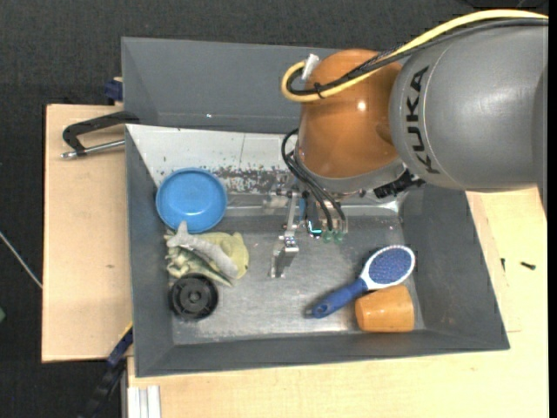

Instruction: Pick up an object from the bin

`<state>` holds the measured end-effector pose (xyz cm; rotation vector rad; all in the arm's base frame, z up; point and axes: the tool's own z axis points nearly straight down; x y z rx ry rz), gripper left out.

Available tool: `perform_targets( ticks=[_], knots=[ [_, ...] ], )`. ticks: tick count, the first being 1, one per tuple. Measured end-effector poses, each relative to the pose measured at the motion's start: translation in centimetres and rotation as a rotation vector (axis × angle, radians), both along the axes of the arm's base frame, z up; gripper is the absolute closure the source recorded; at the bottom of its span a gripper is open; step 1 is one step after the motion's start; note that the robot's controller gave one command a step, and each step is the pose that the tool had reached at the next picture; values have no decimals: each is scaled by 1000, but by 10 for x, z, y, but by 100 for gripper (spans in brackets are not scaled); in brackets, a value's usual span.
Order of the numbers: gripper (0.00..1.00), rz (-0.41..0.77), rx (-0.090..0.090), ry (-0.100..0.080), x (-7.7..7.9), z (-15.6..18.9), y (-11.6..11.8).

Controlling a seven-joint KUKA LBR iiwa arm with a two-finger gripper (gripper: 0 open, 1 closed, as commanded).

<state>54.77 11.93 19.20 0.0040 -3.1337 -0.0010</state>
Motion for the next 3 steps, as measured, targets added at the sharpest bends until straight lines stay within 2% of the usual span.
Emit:
perform_targets(
  ticks=[1, 2, 3],
  knots=[
    [0, 72, 0, -3, 25, -111, 74],
    [100, 66, -1, -4, 26, -107, 71],
    [100, 50, 6, -21, 15, 22, 96]
  ],
)
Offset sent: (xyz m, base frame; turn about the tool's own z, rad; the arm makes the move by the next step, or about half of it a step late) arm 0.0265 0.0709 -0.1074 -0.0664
